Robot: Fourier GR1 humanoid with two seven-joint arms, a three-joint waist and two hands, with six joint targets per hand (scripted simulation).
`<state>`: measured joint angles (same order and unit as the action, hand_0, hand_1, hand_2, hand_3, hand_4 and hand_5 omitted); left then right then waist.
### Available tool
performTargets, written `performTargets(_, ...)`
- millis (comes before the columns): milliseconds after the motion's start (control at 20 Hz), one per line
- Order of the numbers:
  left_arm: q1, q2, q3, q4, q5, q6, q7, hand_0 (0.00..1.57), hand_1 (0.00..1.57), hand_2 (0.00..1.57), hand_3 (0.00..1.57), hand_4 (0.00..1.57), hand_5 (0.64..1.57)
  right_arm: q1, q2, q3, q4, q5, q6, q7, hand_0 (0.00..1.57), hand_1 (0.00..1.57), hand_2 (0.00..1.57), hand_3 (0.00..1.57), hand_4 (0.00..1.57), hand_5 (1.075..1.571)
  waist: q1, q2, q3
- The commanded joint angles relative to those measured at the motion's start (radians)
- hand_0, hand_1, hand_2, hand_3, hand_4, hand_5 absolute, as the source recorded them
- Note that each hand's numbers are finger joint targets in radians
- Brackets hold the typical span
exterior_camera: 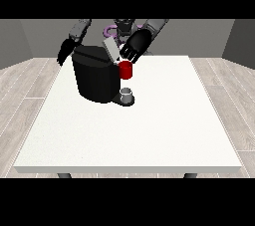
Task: Insert the coffee pod into the coffee machine and close the lid
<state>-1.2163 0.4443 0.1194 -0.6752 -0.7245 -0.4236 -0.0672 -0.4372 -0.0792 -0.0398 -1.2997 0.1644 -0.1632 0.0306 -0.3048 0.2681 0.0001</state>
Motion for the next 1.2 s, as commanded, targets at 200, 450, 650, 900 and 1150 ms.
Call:
performTargets(200, -0.016, -0.038, -0.021, -0.004, -0.016, 0.011, -0.006, 1.24, 1.24, 1.28, 1.23, 0.42, 1.571, -0.026, 0.0, -0.043, 0.055, -0.013, -0.029, -0.043, 0.0, 0.0, 0.0, 0.0, 0.22, 1.571, 0.037, 0.033, 0.0003)
performTargets(450, -0.044, -0.036, -0.011, 0.016, -0.013, -0.004, -0.003, 1.19, 1.19, 1.25, 1.2, 0.42, 1.571, -0.035, 0.012, -0.029, 0.052, 0.001, -0.04, -0.031, 0.0, 0.0, 0.0, 0.0, 0.04, 1.571, 0.029, 0.036, 0.0004)
performTargets(650, -0.019, 0.019, 0.0, 0.045, -0.029, 0.026, -0.045, 1.17, 1.17, 1.24, 1.19, 0.41, 1.571, -0.004, 0.01, 0.01, -0.002, 0.014, -0.014, -0.002, 0.0, 0.0, 0.0, 0.0, 0.16, 1.571, -0.008, 0.042, -0.0002)
performTargets(900, -0.061, -0.039, 0.0, 0.025, -0.023, 0.039, -0.007, 1.22, 1.22, 1.26, 1.21, 0.38, 1.571, -0.052, -0.006, -0.031, 0.051, 0.007, -0.033, -0.02, 0.0, 0.0, 0.0, 0.0, 0.1, 1.571, 0.016, 0.04, 0.0002)
performTargets(1150, -0.052, -0.002, 0.01, 0.029, -0.029, 0.062, -0.051, 1.2, 1.2, 1.22, 1.17, 0.36, 1.571, -0.015, -0.01, -0.03, 0.05, -0.011, -0.005, -0.051, 0.0, 0.0, 0.0, 0.0, 0.0, 1.571, 0.003, 0.065, 0.0002)
